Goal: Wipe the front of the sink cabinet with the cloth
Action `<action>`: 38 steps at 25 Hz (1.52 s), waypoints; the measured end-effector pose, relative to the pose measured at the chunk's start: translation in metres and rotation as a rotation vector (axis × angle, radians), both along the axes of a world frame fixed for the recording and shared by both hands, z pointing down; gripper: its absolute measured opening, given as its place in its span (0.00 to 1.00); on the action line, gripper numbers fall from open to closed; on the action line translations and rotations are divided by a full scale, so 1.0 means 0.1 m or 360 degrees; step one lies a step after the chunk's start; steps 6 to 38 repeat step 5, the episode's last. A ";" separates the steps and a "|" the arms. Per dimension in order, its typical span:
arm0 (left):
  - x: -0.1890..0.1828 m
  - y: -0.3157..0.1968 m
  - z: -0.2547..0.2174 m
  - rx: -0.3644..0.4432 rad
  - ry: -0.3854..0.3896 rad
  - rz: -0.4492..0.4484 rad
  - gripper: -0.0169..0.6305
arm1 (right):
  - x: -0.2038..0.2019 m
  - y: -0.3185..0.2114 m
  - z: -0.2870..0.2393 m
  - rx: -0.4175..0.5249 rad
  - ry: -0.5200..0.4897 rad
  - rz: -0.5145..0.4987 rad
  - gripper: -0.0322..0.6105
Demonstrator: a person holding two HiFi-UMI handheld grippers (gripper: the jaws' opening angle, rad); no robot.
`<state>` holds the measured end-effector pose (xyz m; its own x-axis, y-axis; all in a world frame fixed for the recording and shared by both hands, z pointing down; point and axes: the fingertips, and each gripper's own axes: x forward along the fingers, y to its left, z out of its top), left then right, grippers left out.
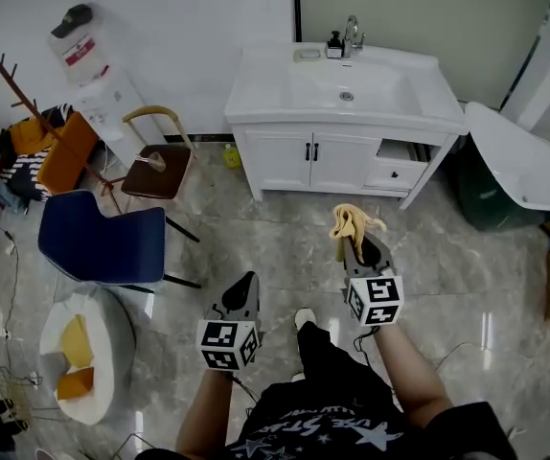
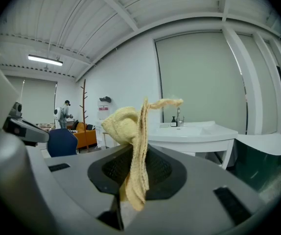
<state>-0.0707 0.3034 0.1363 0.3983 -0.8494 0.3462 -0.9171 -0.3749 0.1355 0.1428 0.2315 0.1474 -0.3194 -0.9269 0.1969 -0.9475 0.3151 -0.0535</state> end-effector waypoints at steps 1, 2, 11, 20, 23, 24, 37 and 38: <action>-0.01 0.11 0.00 0.0002 0.0007 -0.0001 0.05 | 0.00 0.14 0.00 -0.0005 -0.0004 0.0005 0.17; -0.02 0.21 -0.01 0.0004 0.0011 -0.0001 0.05 | 0.00 0.28 0.00 -0.0011 -0.0010 0.0009 0.17; -0.02 0.49 -0.02 0.0004 0.0011 0.0000 0.05 | 0.01 0.68 0.01 -0.0025 -0.0030 0.0016 0.17; -0.02 0.49 -0.02 0.0004 0.0011 0.0000 0.05 | 0.01 0.68 0.01 -0.0025 -0.0030 0.0016 0.17; -0.02 0.49 -0.02 0.0004 0.0011 0.0000 0.05 | 0.01 0.68 0.01 -0.0025 -0.0030 0.0016 0.17; -0.02 0.49 -0.02 0.0004 0.0011 0.0000 0.05 | 0.01 0.68 0.01 -0.0025 -0.0030 0.0016 0.17; -0.02 0.49 -0.02 0.0004 0.0011 0.0000 0.05 | 0.01 0.68 0.01 -0.0025 -0.0030 0.0016 0.17; -0.02 0.49 -0.02 0.0004 0.0011 0.0000 0.05 | 0.01 0.68 0.01 -0.0025 -0.0030 0.0016 0.17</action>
